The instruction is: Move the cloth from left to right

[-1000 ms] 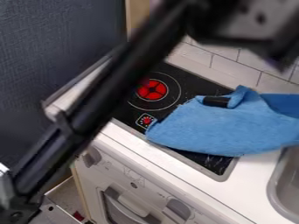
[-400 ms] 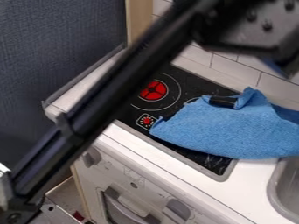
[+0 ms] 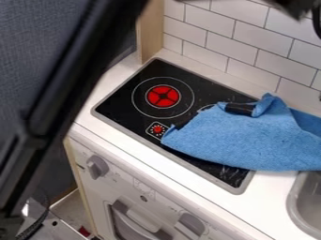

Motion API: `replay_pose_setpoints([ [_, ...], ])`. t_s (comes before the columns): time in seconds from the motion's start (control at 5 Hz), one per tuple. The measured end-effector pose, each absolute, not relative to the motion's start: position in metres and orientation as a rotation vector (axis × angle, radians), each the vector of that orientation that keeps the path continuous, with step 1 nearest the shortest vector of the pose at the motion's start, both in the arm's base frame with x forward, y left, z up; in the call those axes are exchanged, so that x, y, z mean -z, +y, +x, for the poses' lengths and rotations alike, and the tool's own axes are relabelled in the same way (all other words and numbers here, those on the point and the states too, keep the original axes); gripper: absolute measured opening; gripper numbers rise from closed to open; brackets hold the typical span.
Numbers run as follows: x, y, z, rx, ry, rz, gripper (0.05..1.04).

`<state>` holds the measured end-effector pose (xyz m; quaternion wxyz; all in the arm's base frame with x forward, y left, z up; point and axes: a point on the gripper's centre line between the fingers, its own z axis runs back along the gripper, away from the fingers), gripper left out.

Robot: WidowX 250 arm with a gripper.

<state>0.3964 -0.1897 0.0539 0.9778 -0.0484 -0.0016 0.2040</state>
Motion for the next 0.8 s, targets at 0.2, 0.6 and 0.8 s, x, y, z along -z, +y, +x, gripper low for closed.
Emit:
replay_pose_setpoints([
  [0.2, -0.069, -0.168, 0.4, -0.452, -0.014, -0.096, 1.003],
  [0.6, -0.047, -0.086, 0.396, -0.571, 0.089, -0.011, 1.0],
  [0.8, -0.051, -0.054, 0.389, -0.637, 0.086, -0.032, 1.001],
])
